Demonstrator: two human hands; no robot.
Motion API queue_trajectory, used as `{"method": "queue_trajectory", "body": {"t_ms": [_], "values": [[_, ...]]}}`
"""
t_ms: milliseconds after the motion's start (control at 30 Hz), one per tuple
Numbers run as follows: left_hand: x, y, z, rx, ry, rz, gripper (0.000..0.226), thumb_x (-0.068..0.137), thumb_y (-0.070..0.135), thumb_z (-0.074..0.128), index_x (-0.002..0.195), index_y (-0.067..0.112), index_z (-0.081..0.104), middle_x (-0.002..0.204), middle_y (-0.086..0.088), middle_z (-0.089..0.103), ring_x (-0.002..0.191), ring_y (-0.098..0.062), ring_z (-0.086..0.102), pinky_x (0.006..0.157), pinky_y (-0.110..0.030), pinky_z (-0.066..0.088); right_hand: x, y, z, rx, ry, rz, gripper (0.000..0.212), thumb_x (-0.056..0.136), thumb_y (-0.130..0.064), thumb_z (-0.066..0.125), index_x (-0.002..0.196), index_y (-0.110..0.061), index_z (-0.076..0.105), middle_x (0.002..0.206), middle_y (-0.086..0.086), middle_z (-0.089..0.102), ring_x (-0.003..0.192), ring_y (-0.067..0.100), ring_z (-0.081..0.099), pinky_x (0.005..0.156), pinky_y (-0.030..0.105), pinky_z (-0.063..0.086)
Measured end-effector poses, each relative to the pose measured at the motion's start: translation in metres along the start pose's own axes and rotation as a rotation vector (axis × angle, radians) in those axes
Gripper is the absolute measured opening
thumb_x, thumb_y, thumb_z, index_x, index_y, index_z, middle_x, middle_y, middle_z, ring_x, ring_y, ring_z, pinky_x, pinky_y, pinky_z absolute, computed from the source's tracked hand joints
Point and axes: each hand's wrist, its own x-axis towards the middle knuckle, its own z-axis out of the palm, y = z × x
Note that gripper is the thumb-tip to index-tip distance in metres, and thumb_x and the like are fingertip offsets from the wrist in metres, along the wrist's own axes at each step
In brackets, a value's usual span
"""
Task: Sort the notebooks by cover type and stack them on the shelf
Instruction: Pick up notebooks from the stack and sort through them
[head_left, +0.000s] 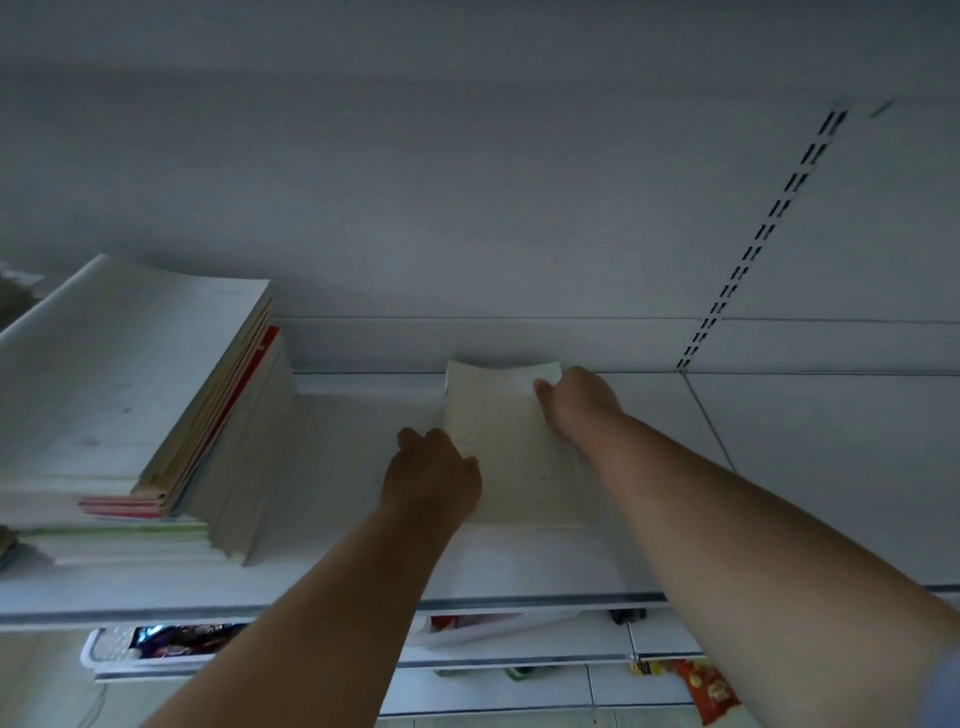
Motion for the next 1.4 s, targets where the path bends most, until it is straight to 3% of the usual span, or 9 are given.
{"method": "queue_trajectory", "body": {"t_ms": [133,233,367,567,700,833,1033,1200,1400], "values": [[-0.013,-0.027,0.000,-0.068,-0.020,0.096,0.056,0.091,0.059,0.055,0.125,0.015,0.050,0.120,-0.008,0.049,0.105,-0.026,0.057,0.086,-0.035,0.047,-0.019,0.020,0.000,0.023,0.055,-0.066,0.055,0.097,-0.050,0.050,0.116,0.000,0.062,0.120,0.023,0.063,0.114,0.037,0.059,0.088,0.036,0.047],[-0.029,-0.048,0.003,-0.047,-0.047,0.227,0.058,0.077,0.055,0.072,0.120,0.022,0.051,0.109,0.000,0.051,0.099,-0.022,0.057,0.085,-0.032,0.050,-0.052,0.042,0.004,0.048,-0.022,-0.136,0.061,0.089,-0.059,0.058,0.120,-0.007,0.059,0.114,0.014,0.062,0.106,0.032,0.060,0.087,0.037,0.050],[-0.029,-0.049,0.001,-0.033,-0.013,0.261,0.049,0.080,0.036,0.074,0.123,0.022,0.054,0.104,0.002,0.046,0.101,-0.022,0.057,0.082,-0.027,0.046,-0.079,0.055,0.012,0.025,-0.082,-0.235,0.063,0.065,-0.078,0.061,0.083,-0.019,0.055,0.083,0.005,0.054,0.075,0.022,0.055,0.052,0.026,0.034],[-0.028,-0.047,-0.002,-0.034,-0.018,0.263,0.040,0.081,0.035,0.076,0.114,0.022,0.056,0.102,0.003,0.046,0.099,-0.022,0.057,0.082,-0.028,0.047,-0.070,0.049,0.004,0.086,-0.059,-0.192,0.049,0.087,-0.053,0.063,0.068,-0.014,0.043,0.065,0.003,0.041,0.058,0.019,0.044,0.053,0.030,0.027],[-0.036,-0.046,-0.012,-0.075,-0.058,0.249,0.043,0.077,0.032,0.078,0.115,0.022,0.058,0.108,0.002,0.055,0.098,-0.019,0.060,0.085,-0.032,0.052,-0.073,0.035,-0.004,-0.059,-0.013,-0.182,0.041,0.089,-0.052,0.062,0.079,-0.013,0.051,0.086,0.010,0.051,0.079,0.026,0.053,0.060,0.029,0.035],[-0.063,-0.061,-0.036,-0.109,0.027,0.273,0.065,0.086,0.033,0.072,0.144,0.026,0.043,0.124,0.008,0.054,0.103,-0.009,0.058,0.091,-0.023,0.050,-0.091,-0.003,-0.014,-0.064,0.131,-0.316,0.044,0.089,-0.046,0.063,0.102,-0.005,0.060,0.109,0.016,0.057,0.105,0.033,0.056,0.082,0.034,0.045],[-0.109,-0.112,-0.091,-0.139,0.276,0.333,0.044,0.092,0.032,0.062,0.134,0.032,0.052,0.106,0.019,0.048,0.086,-0.001,0.052,0.076,-0.016,0.042,-0.153,-0.100,-0.014,0.125,0.122,-0.577,0.057,0.090,-0.048,0.062,0.134,-0.012,0.057,0.123,0.008,0.060,0.110,0.024,0.059,0.093,0.033,0.048],[-0.121,-0.168,-0.129,-0.153,0.312,0.348,0.040,0.093,0.034,0.060,0.132,0.034,0.053,0.106,0.019,0.049,0.090,-0.001,0.053,0.078,-0.016,0.045,-0.206,-0.181,0.003,0.171,0.136,-0.627,0.060,0.088,-0.056,0.061,0.127,-0.010,0.059,0.118,0.007,0.062,0.108,0.024,0.060,0.091,0.033,0.048],[-0.125,-0.233,-0.160,-0.188,0.273,0.415,0.033,0.093,0.035,0.058,0.127,0.032,0.058,0.101,0.020,0.052,0.078,0.003,0.054,0.063,-0.003,0.034,-0.232,-0.244,0.033,0.080,0.058,-0.336,0.070,0.083,-0.071,0.057,0.112,-0.007,0.060,0.111,0.012,0.062,0.102,0.029,0.062,0.073,0.030,0.041]]}}
